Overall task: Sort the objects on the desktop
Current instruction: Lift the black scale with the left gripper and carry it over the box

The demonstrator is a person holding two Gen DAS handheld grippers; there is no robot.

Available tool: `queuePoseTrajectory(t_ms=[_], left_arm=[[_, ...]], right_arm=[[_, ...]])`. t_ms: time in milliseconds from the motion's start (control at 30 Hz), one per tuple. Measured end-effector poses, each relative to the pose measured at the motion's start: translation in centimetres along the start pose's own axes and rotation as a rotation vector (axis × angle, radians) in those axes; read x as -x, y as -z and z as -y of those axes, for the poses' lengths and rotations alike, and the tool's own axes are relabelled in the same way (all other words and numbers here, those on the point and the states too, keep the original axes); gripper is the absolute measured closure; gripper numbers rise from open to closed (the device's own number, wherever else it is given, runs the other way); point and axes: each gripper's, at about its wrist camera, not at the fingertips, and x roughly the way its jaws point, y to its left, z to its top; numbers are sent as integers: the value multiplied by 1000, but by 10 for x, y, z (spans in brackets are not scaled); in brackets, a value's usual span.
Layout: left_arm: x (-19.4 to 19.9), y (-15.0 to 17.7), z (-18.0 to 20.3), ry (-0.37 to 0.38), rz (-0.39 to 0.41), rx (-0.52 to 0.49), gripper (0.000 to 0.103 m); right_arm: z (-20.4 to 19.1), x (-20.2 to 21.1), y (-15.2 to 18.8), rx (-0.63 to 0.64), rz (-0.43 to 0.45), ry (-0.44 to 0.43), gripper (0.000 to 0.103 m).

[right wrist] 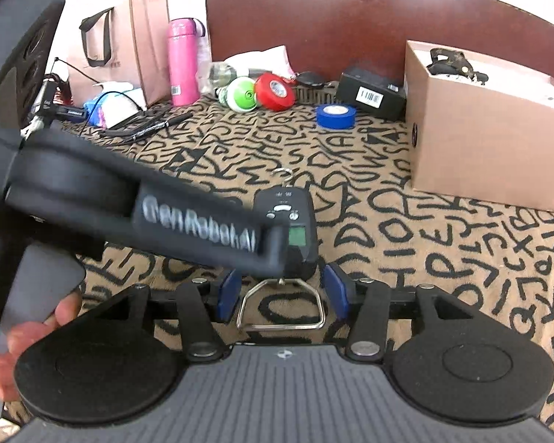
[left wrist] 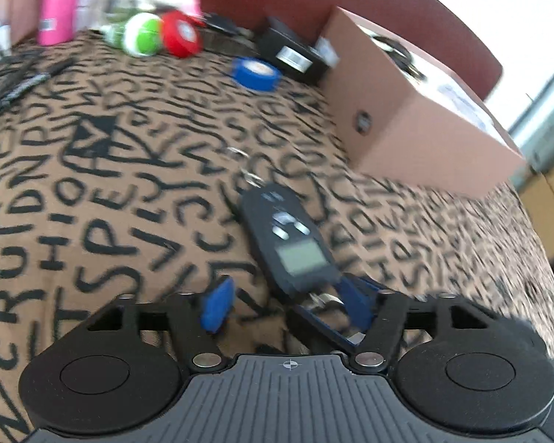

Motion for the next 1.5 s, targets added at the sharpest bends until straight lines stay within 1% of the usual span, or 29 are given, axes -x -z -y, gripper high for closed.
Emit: queuePoseTrajectory(t_ms=[67, 267, 333, 433, 467, 500, 600, 667, 800, 1067, 1167, 1233, 1400, 1500], left_arm=[[-3, -7, -3, -18, 1, 1, 22], [-18, -24, 0, -30, -22, -8, 19], [-23, -27, 3, -33, -26, -27, 19], [-33, -29, 9, -64, -30, -73, 20], [-35, -31, 12, -72, -32, -95, 25], [-36, -31, 13, -75, -32, -111, 34], [-38, -32, 13, -67, -39, -118, 35], [-40, -31, 12, -61, -37, -116, 32], [-39, -30, 12, -48, -34, -132, 40], [-29, -24, 19, -34, -39, -111, 42], [-20, -25, 26, -10, -20, -99, 42], [-11, -30, 36, 7, 10, -109, 42], [15, -50, 68, 52, 109, -169, 42], [25, -65, 89, 85, 155, -195, 42]], right_arm=[[0, -5, -2, -8, -4, 2, 47], [-4, -17, -2, -5, -27, 11, 48], [-3, -18, -2, -8, -29, 11, 50], [-1, -20, -5, -12, -33, 9, 50], [0, -21, -5, -16, -35, 13, 50], [1, -22, -6, -24, -35, 10, 50], [3, -23, -6, -39, -38, 2, 50], [3, -25, -6, -42, -37, 2, 50], [1, -29, -5, -22, -27, 9, 48], [-1, -15, -3, -24, -28, 8, 50], [2, -2, -4, -34, -3, 19, 50], [5, 10, -9, -36, 30, 32, 50], [15, 39, -30, -25, 147, 84, 50], [23, 55, -44, -22, 215, 117, 50]])
